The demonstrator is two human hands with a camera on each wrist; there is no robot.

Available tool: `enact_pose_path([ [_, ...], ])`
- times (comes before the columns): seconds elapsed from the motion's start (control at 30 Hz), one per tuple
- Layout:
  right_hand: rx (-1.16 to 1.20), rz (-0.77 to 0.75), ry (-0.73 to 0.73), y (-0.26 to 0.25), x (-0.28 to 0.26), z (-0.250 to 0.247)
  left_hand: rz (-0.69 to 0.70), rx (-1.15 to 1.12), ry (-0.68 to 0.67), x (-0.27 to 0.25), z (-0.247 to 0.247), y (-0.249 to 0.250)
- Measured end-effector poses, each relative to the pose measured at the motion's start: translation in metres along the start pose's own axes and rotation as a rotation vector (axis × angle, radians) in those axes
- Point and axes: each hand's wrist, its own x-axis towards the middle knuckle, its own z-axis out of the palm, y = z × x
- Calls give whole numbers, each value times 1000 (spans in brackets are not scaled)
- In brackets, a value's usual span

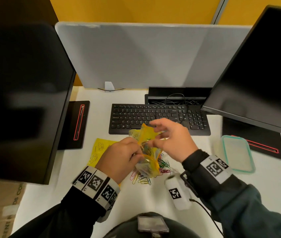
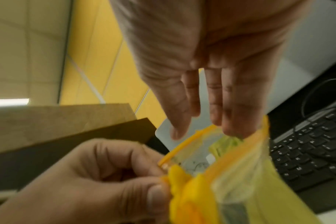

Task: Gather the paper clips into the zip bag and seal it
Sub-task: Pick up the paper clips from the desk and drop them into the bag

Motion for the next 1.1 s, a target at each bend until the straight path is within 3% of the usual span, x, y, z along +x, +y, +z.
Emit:
enact_pose_path([
  [0.07, 127, 64, 114, 16, -1, -7, -16, 8, 10, -2, -2, -4],
  [0.13, 9, 204, 127, 46, -6, -13, -20, 20, 19, -2, -4, -9],
  [0.23, -368, 466, -132, 93, -31, -3, -38, 14, 47, -2, -7, -13],
  [0.3, -448, 515, -254, 110, -49, 14, -48, 16, 65, -2, -9, -15],
  [0.6, -477, 186, -199, 113, -11, 47, -47, 15, 63, -5, -10, -13],
  [0.77, -649, 103, -440, 105, 15, 37, -69, 32, 68, -7, -17, -12],
  [0.87, -785, 91, -510, 102, 28, 34, -77, 39, 75, -8, -18, -13],
  [1.1, -705, 11, -411, 106, 32, 33, -75, 42, 72, -8, -19, -13],
])
